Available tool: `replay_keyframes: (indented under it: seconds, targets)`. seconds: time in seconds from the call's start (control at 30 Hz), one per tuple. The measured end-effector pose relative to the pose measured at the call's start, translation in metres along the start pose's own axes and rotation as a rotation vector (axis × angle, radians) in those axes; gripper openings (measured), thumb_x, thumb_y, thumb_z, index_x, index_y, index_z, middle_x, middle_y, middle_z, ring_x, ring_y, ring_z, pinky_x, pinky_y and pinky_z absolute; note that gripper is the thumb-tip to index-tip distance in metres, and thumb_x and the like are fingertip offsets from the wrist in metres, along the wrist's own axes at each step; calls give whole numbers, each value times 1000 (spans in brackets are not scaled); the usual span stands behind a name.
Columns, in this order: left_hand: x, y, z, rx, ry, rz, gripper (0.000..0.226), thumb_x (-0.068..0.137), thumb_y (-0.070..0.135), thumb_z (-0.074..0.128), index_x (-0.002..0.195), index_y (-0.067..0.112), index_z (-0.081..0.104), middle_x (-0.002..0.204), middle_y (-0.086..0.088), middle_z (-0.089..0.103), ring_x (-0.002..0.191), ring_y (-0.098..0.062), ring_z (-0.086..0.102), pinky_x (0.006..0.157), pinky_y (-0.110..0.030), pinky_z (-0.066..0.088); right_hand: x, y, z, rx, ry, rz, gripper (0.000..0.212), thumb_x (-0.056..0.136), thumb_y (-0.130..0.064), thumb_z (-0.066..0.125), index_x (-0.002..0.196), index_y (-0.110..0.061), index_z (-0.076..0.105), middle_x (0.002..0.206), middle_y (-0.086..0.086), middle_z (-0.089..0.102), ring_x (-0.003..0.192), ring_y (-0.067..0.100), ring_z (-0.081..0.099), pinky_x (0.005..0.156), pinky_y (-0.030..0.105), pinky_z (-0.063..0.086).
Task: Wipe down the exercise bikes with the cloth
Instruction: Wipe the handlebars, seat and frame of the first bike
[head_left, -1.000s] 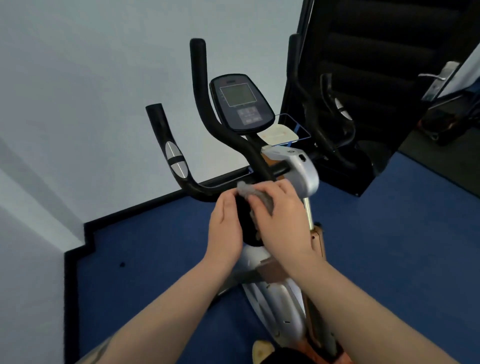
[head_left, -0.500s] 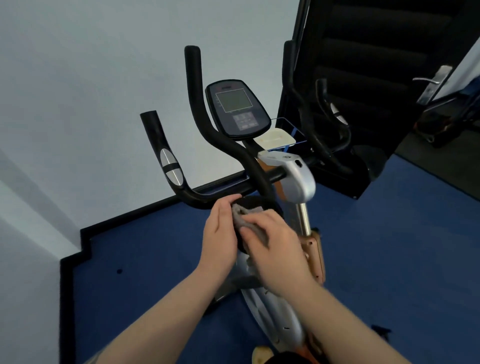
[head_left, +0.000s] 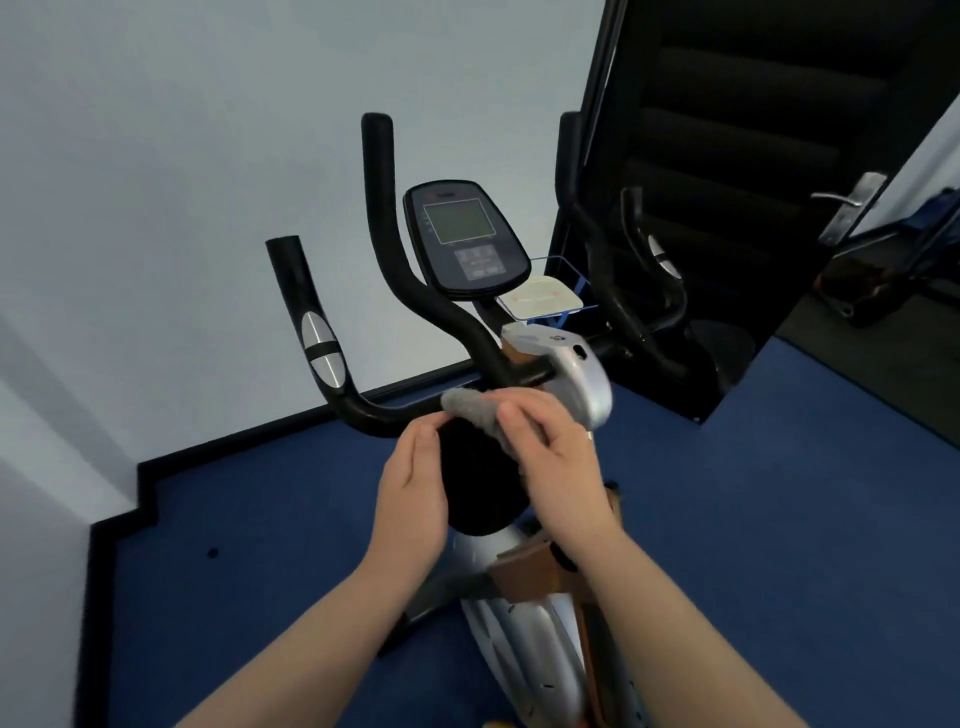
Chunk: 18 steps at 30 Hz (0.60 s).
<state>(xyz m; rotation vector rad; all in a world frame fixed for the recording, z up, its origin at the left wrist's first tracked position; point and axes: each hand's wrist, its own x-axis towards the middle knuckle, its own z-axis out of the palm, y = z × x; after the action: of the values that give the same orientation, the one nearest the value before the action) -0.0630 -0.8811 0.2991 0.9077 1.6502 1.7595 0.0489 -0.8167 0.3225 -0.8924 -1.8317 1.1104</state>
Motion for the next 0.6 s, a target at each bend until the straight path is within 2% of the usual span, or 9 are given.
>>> replay_keyframes:
  seconds: [0.1,0.2,0.27,0.37,0.43,0.5,0.53,0.6]
  targets:
    - [-2,0,0,10,-3,7,37,108,17,31,115,16,67,111,7,69,104,1,61,86,-9,44,-11,6,-9,-110,69,-52,19,98,-19,56,107,-28,69,110,-11,64,106,-5,56,89,6,39]
    - [0,0,3,14,30,-4,38,107,16,31,115,15,68,111,6,69,105,-2,61,91,-16,46,18,-1,-6,-140,-23,70,16,99,-25,52,98,-30,67,96,-7,66,90,-1,59,81,16,45]
    - [-1,0,4,43,49,-3,37,107,16,32,114,16,68,110,7,69,104,0,61,90,-15,46,15,-1,6,-170,59,108,17,100,-28,50,103,-27,66,99,-6,65,90,-2,59,83,19,47]
    - [-3,0,2,87,25,15,35,107,17,33,114,19,67,109,10,69,101,3,61,85,-9,44,-20,6,13,-101,219,20,17,100,-26,50,112,-35,59,108,-9,58,101,-9,53,84,5,40]
    - [1,2,0,155,10,20,32,106,17,35,112,22,67,106,11,68,97,6,60,82,-7,42,-16,11,5,-127,175,29,16,101,-27,47,108,-38,57,103,-10,58,98,-8,53,81,9,42]
    - [6,6,-2,280,-25,-3,28,105,17,39,107,27,65,100,15,67,90,10,57,72,-2,39,3,10,5,-172,124,101,18,103,-31,42,101,-28,60,96,-4,61,89,1,57,81,27,48]
    - [10,8,-3,332,-45,-15,26,104,18,41,104,29,64,97,17,66,87,11,56,67,-1,37,6,9,8,-171,131,117,22,103,-32,40,101,-24,61,95,-3,61,87,4,58,79,30,49]
    - [16,13,-4,365,-73,-45,23,102,25,43,96,33,64,90,18,65,83,11,56,63,-6,38,-1,10,14,-174,170,60,24,102,-33,38,106,-24,60,98,-3,58,87,0,55,76,18,45]
